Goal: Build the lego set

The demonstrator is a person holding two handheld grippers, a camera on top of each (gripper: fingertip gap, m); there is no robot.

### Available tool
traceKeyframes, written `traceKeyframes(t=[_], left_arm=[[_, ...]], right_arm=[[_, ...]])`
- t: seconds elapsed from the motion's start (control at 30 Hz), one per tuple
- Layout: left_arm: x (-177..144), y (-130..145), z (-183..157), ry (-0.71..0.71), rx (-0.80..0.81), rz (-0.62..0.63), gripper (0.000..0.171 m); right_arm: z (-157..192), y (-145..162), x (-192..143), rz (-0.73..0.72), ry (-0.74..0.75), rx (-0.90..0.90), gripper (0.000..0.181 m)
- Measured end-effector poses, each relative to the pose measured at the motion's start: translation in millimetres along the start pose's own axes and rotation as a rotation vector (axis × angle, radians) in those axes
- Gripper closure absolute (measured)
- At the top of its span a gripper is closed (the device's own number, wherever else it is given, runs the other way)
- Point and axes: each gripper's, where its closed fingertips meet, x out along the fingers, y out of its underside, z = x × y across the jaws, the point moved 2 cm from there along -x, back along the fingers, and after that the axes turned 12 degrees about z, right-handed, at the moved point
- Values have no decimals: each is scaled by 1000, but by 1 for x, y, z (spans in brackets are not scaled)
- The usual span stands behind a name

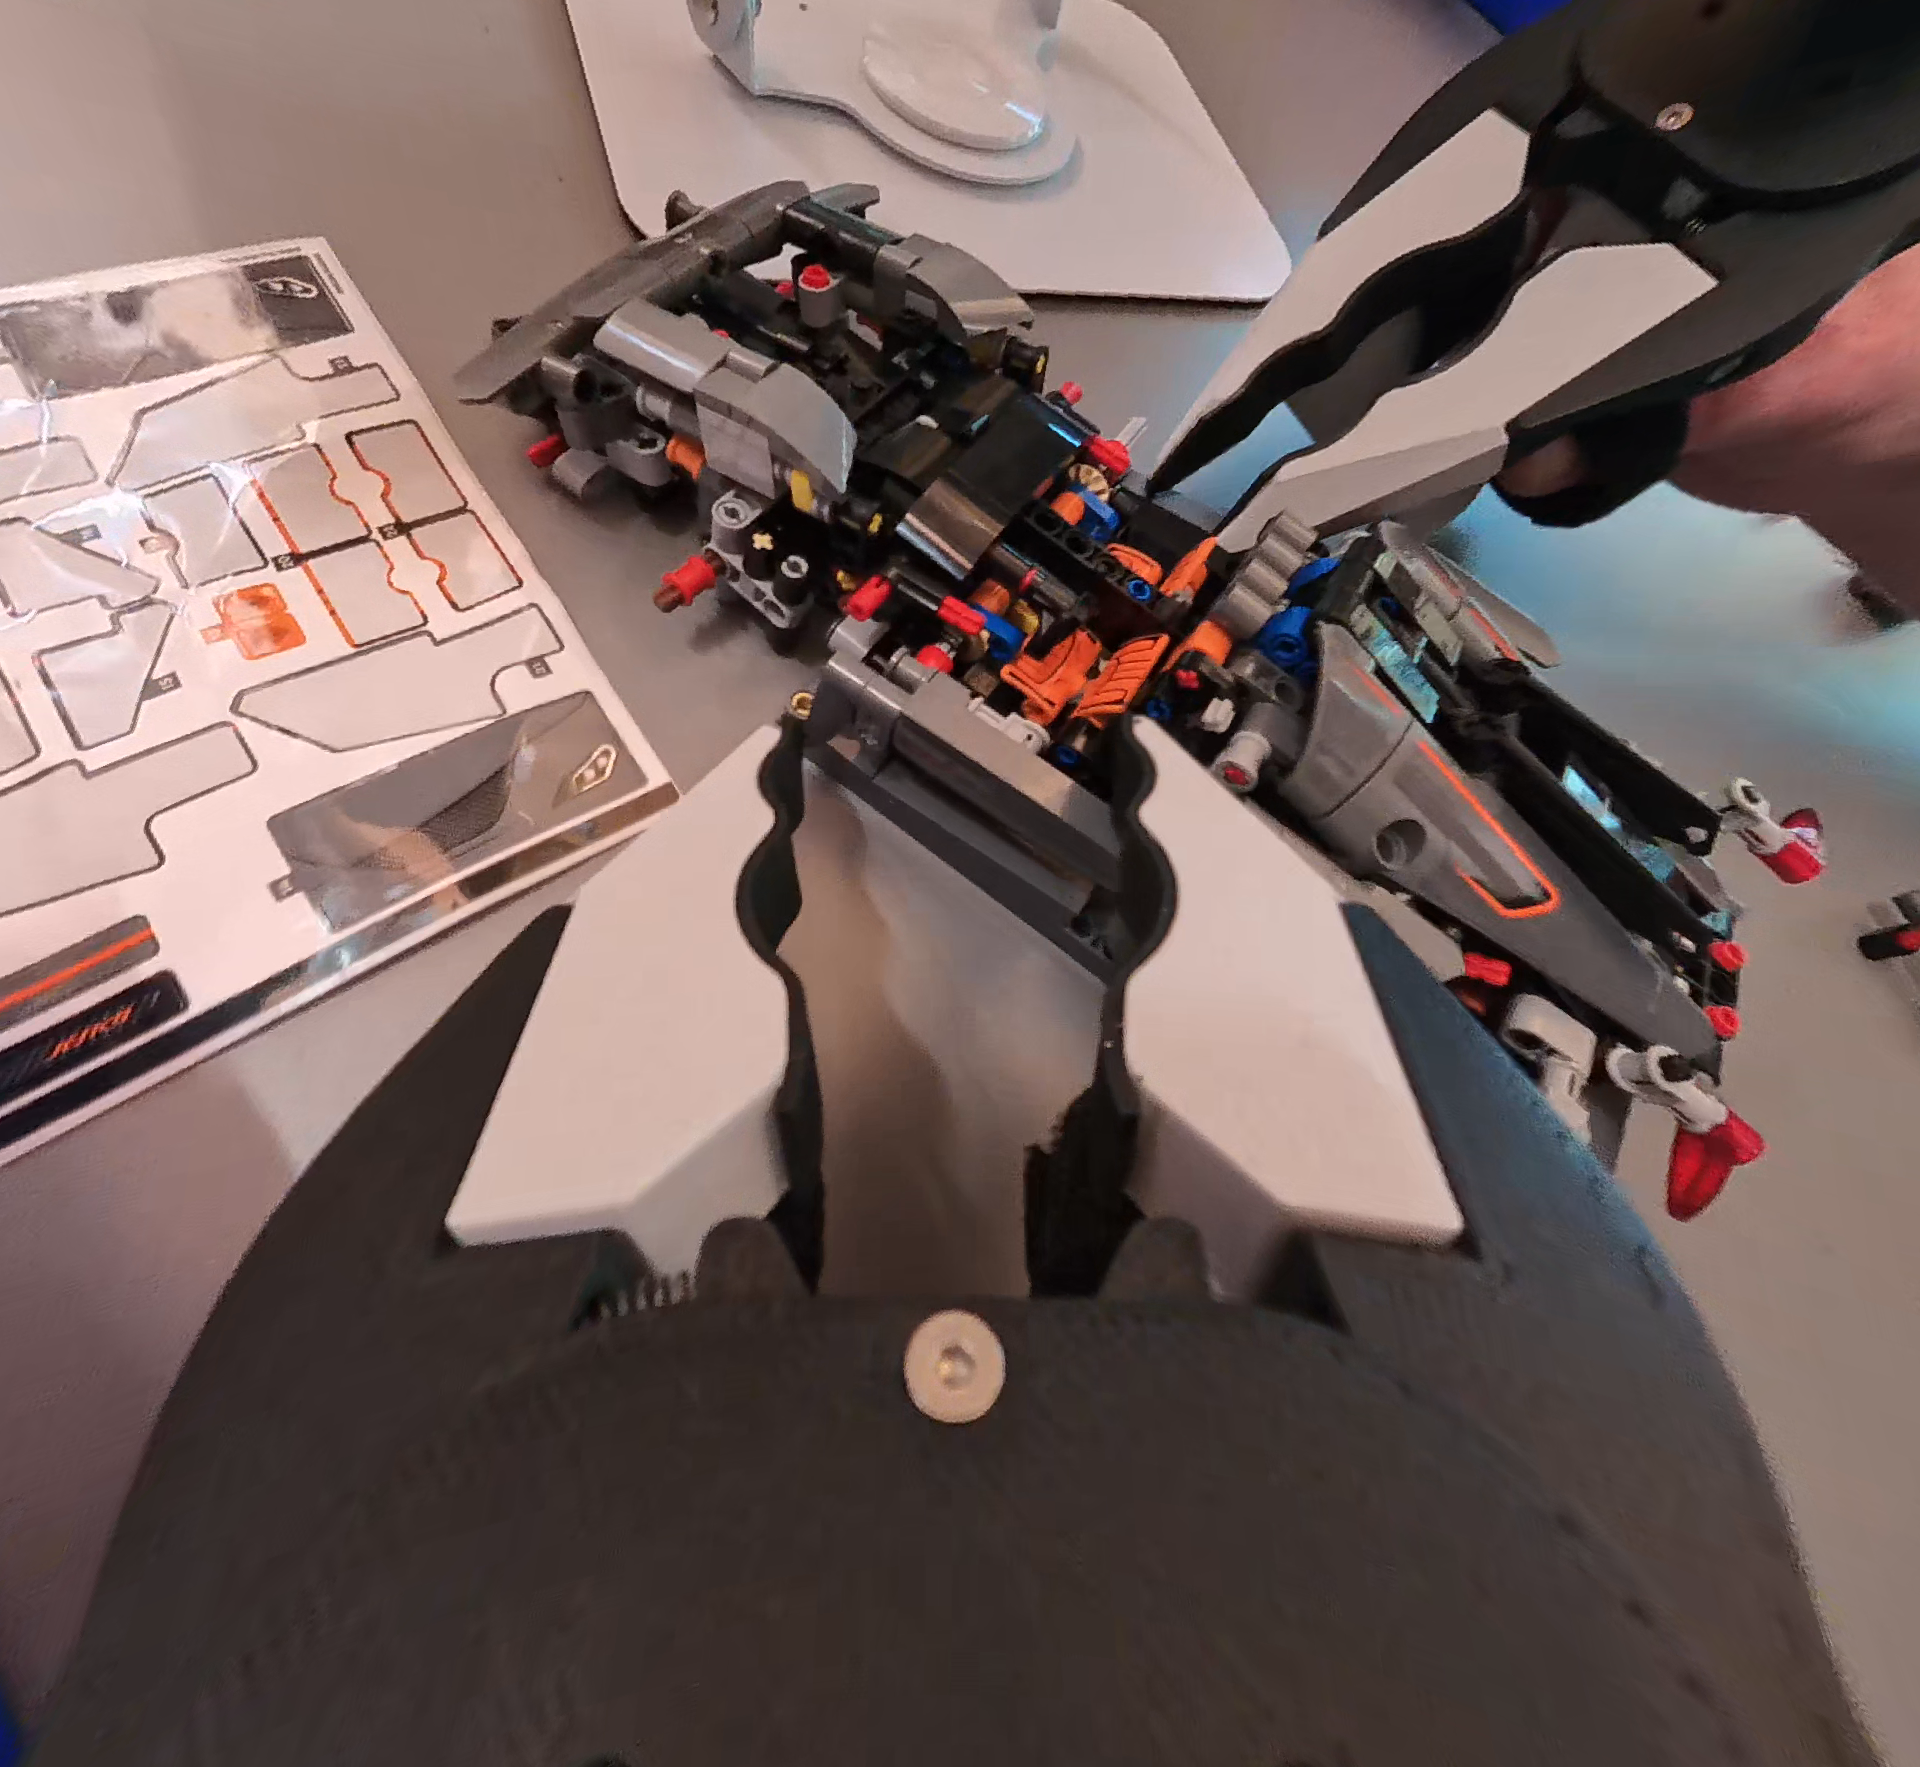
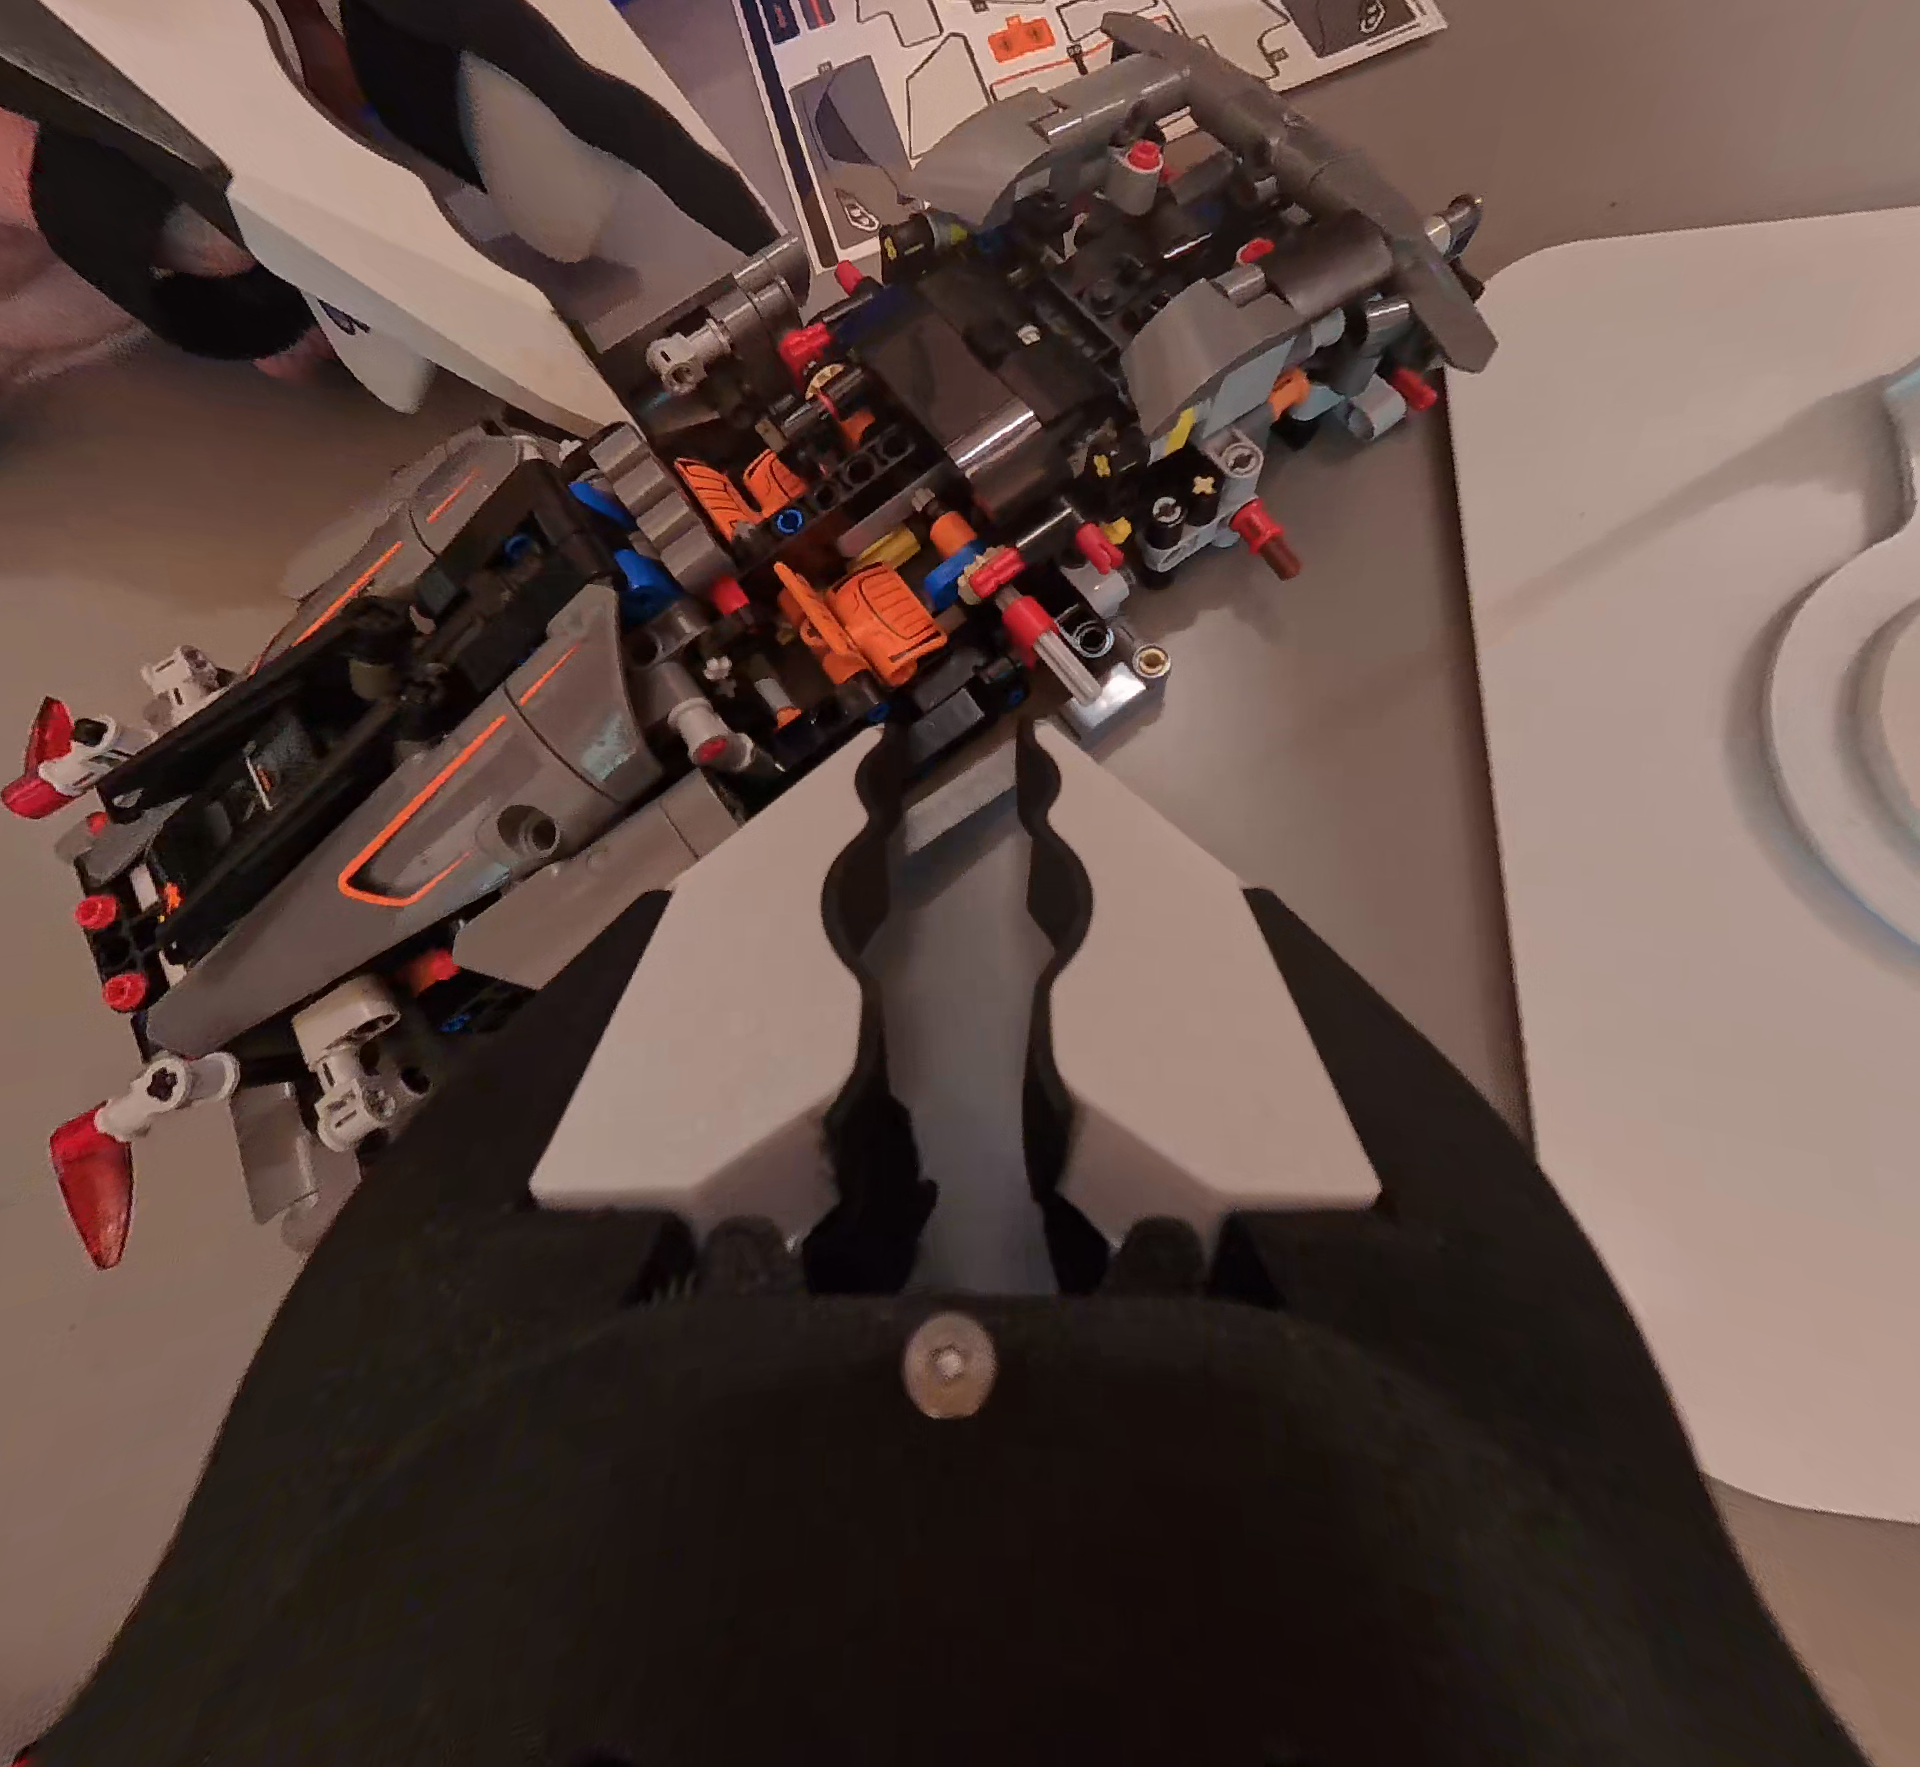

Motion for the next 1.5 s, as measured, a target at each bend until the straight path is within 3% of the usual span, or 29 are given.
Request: traceKeyframes(t=[0.23, 0.47, 0.73, 1.5], left_arm=[[5, -1, -1, -22, 25, 15, 114], [-4, -3, 5, -60, 20, -33, 118], [1, -3, 1, -98, 80, -13, 121], [7, -3, 0, -61, 45, 9, 122]], right_arm=[[3, 0, 5, -5, -18, -16, 175], [-5, 0, -1, -40, -1, 15, 164], [-6, -3, 3, -44, 3, -1, 167], [-7, -1, 6, -49, -44, 29, 181]])
